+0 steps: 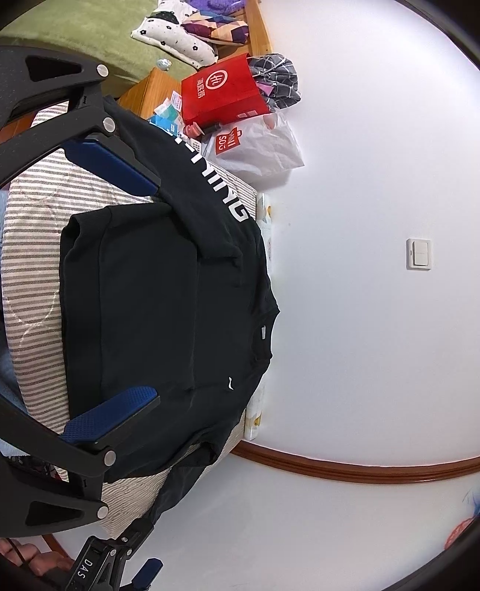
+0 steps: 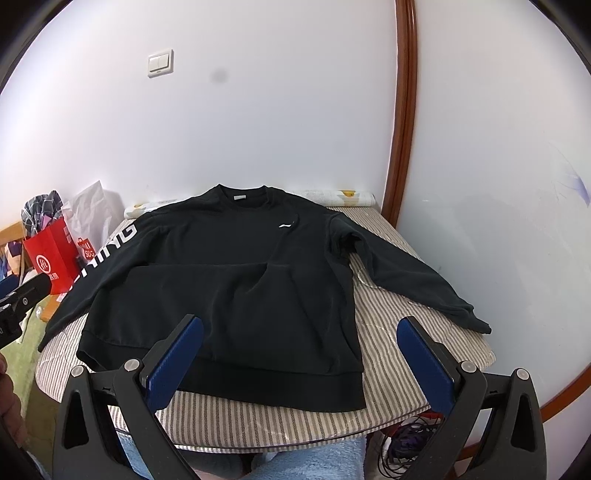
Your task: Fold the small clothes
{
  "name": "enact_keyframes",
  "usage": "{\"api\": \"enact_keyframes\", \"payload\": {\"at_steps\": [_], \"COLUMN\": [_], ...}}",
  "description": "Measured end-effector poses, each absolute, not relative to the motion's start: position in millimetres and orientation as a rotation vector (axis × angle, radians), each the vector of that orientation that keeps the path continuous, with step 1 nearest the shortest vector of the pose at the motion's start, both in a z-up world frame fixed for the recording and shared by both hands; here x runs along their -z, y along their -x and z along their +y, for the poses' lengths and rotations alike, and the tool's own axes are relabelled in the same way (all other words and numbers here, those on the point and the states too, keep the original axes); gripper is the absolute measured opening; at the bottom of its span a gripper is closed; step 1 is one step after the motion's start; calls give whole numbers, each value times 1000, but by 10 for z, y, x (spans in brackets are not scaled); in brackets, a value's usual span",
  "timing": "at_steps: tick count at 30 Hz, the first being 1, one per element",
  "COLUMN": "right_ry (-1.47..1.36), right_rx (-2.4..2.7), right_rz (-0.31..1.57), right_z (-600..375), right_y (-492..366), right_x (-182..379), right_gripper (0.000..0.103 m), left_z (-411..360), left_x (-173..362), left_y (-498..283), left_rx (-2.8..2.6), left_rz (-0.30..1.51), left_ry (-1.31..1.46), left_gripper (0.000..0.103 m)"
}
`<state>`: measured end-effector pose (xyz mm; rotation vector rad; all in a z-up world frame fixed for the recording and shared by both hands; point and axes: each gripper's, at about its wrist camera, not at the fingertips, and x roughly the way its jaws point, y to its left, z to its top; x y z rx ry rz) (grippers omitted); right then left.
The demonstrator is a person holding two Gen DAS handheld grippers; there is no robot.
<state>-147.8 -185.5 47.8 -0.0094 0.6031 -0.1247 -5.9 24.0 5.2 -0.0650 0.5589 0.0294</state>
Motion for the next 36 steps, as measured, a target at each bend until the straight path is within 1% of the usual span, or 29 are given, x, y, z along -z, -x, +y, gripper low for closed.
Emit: {"api": "enact_keyframes", "payload": {"at_steps": [36], "right_ry": [4], "right_rx": [130], "right_rz": [613], "right_z": [-1875], "right_y": [1464], "right_x": [-448], "right_gripper": [103], "left_z": [335], "left_x": [-37], "left_y": [77], "left_rx": [-35], "left_rz": [558], "left_ry": [79], "left_gripper": [103]}}
